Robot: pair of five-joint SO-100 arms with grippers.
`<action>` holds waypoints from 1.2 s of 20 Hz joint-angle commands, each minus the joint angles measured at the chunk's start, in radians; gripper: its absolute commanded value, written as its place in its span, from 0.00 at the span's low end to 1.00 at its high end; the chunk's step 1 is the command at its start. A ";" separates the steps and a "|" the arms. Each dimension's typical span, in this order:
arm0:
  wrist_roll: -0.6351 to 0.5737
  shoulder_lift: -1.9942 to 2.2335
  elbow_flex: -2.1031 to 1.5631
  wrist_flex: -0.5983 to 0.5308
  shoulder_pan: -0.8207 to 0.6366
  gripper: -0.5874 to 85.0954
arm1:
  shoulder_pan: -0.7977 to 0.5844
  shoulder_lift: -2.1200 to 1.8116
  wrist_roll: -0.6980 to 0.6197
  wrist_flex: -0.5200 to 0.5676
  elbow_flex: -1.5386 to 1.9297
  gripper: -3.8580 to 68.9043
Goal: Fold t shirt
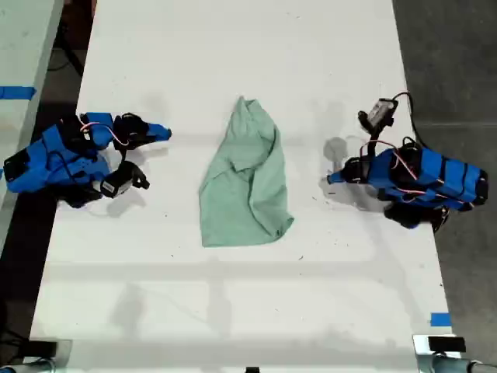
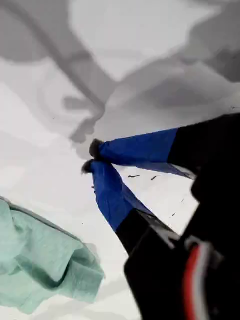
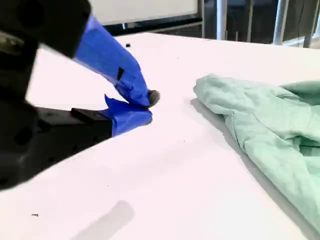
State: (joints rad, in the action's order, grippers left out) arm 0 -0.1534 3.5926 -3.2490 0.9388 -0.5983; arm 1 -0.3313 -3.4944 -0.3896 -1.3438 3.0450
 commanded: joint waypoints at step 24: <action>0.377 -1.818 1.278 0.009 0.624 0.28 | 0.008 -0.014 0.018 -0.008 0.054 0.08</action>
State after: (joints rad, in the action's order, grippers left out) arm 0 0.2301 1.8316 -2.0141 1.0078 0.0414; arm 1 -0.3313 -3.4944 -0.3758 -1.3438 3.0450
